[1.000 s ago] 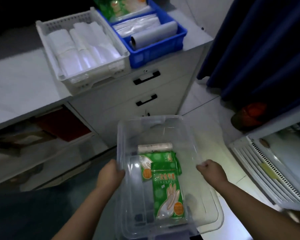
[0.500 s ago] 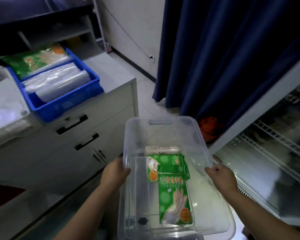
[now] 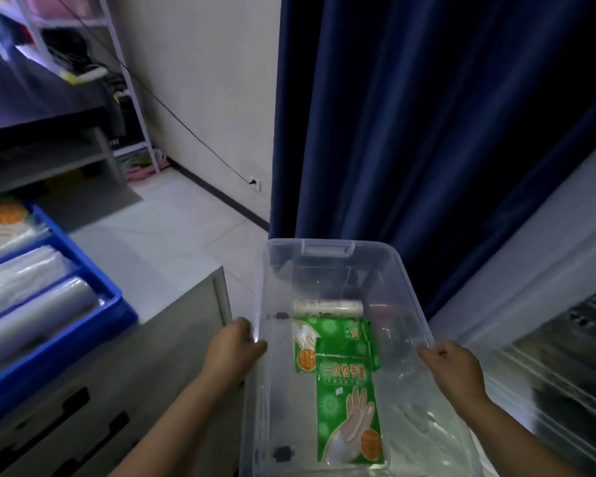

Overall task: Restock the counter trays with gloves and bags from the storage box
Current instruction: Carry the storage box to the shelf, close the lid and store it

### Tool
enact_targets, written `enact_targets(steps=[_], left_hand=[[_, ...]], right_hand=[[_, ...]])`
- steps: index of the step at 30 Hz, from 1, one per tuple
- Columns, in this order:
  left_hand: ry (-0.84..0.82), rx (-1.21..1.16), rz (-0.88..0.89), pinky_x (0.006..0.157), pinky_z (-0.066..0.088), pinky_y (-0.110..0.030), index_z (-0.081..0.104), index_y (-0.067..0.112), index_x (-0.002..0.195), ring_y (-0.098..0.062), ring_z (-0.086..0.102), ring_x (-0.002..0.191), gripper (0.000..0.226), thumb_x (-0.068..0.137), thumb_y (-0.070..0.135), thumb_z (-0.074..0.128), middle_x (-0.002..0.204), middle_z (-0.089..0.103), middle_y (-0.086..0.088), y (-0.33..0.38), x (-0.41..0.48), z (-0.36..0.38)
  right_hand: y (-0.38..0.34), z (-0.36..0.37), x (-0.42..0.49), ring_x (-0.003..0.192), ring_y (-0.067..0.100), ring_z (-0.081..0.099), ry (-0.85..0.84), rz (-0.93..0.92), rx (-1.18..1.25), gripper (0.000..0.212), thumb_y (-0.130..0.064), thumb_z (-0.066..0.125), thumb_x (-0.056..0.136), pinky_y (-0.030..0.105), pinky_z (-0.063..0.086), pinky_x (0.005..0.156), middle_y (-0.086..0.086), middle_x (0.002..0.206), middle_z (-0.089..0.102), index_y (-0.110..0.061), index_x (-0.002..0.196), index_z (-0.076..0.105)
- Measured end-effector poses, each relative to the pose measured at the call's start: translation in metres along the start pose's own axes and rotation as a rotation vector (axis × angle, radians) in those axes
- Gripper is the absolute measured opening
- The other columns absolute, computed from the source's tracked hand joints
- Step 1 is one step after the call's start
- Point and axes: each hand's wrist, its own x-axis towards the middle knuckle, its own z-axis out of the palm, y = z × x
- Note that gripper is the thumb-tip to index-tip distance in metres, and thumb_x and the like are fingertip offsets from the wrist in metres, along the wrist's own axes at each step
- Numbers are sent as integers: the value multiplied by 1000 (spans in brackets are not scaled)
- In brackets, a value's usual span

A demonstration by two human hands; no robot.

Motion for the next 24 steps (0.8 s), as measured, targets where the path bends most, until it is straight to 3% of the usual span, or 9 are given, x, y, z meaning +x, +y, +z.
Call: enact_targets(steps=[6,10,13,16,20,24], left_hand=[[28,39,57,60,36,-27,52,14,83,-20,53,71,19,77,26,65,78,59,-2,22,100,-52],[49,-11,60,63,45,-28,57,13,92,-20,57,72,22,77,27,66,81,62,-3,32,166,-76],[73,-42,49,56,39,-24,58,13,99,-16,54,70,27,77,26,66,80,60,0,37,211,-85],[111,-54,-6,52,34,-23,58,11,102,-13,51,66,29,78,25,66,76,57,2,39,255,-89],[145,-65,-126,69,47,-30,58,13,101,-23,60,80,29,77,27,66,84,63,-2,40,319,-94],[215,-94,-275,71,43,-27,60,12,100,-26,62,88,28,75,24,65,91,69,-6,45,383,-103]], right_hand=[[-87,29,56,62,24,57,2,-11,3,25,-28,67,81,31,44,58,8,64,63,-10,65,61],[-136,55,105,62,21,60,9,-25,-12,27,-33,66,81,31,45,58,3,65,64,-13,64,61],[-168,75,150,65,21,62,-13,-27,0,22,-31,69,79,32,49,59,4,68,67,-13,68,64],[-199,102,201,62,21,60,-36,-52,10,18,-25,72,77,30,47,58,4,66,66,-12,68,63],[-240,146,280,62,23,61,-121,-91,8,19,-23,73,77,31,48,60,5,65,66,-11,66,63],[-294,194,357,59,23,55,-245,-155,20,21,-18,72,79,29,41,57,9,62,62,-3,68,61]])
